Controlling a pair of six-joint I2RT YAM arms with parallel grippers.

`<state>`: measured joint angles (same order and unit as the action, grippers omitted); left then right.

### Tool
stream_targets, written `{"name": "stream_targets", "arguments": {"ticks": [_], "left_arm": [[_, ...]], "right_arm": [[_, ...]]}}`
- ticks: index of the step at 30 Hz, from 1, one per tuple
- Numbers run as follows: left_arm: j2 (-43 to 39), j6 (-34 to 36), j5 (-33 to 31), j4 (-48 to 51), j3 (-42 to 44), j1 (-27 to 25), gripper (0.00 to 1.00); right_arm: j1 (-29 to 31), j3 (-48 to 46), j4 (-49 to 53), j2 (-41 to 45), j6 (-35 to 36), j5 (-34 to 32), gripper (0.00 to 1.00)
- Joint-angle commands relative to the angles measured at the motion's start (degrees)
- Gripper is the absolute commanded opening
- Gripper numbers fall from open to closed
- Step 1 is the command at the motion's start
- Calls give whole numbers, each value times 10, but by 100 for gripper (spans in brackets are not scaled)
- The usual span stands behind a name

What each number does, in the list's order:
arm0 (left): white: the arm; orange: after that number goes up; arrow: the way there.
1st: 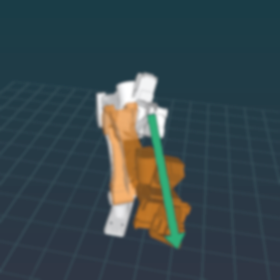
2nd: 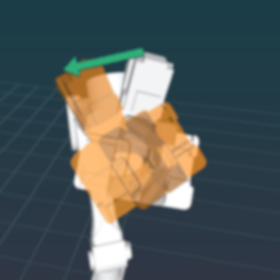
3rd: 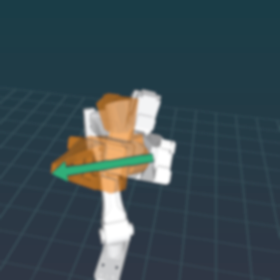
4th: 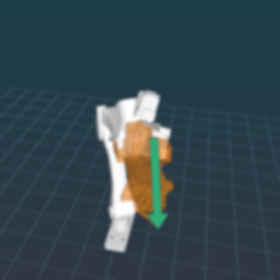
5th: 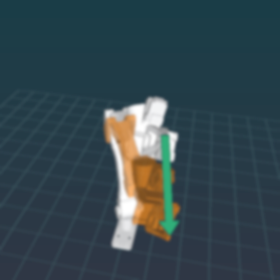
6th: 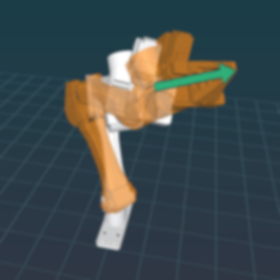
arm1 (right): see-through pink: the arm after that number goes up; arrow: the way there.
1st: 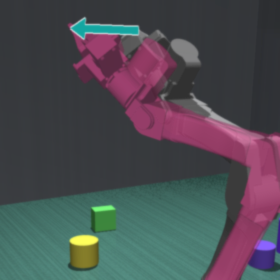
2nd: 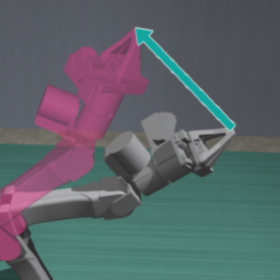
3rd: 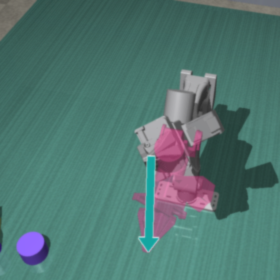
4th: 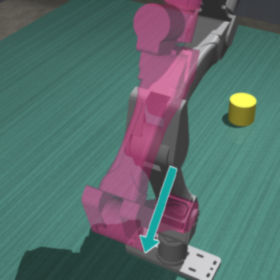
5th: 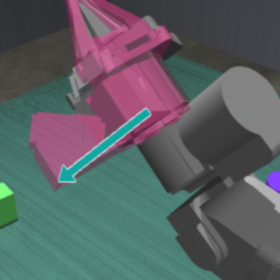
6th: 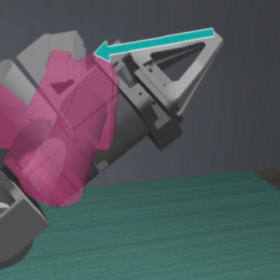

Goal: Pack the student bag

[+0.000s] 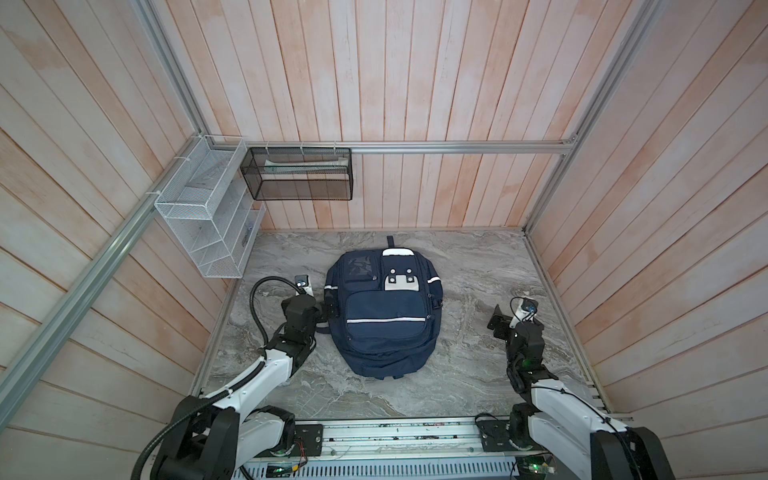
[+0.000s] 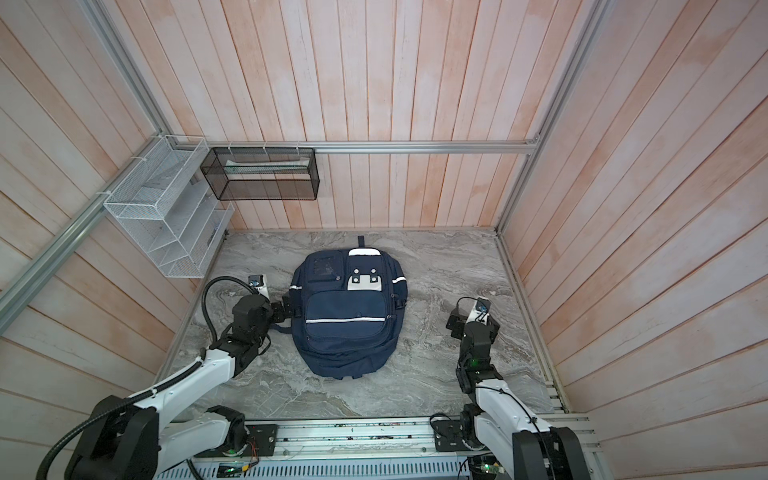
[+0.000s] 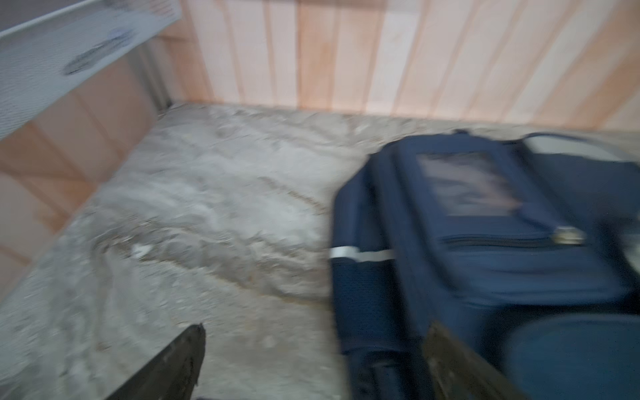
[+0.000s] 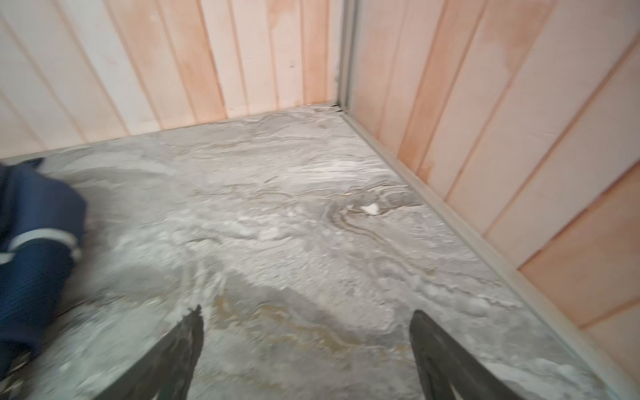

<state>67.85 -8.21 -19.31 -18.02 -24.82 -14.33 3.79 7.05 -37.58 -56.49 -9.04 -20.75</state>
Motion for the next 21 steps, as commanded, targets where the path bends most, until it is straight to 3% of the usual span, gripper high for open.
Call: {"name": "stream_targets", "arguments": {"ticks": [1,4,7,10,12,14,16,17,19,21], "left_arm": [[48,82,-18,-227,46,31,100],[123,98,40,-339,63,63,100],[166,127,89,-373,51,82,100],[188,65,131,-401,57,140,100],[189,46,175,-409,64,166,100],[203,67,223,-433,73,167,100],[216,72,234,-477,85,165,100],[211,72,234,-462,82,166,100],[210,73,235,-455,81,165,100],[207,81,241,-458,84,161,100]], "right_arm": [[-45,11,-140,-55,13,20,95],[-54,-7,-260,-128,24,33,95],[-56,20,-284,-179,52,94,97],[-58,43,-320,-259,63,156,97],[-57,44,-434,-345,74,188,98],[-60,82,-269,-297,71,187,98],[-61,51,-391,-329,68,185,98],[-61,48,-401,-334,67,182,98],[-61,72,-304,-305,72,187,98],[-60,67,-325,-309,67,184,98]]}}
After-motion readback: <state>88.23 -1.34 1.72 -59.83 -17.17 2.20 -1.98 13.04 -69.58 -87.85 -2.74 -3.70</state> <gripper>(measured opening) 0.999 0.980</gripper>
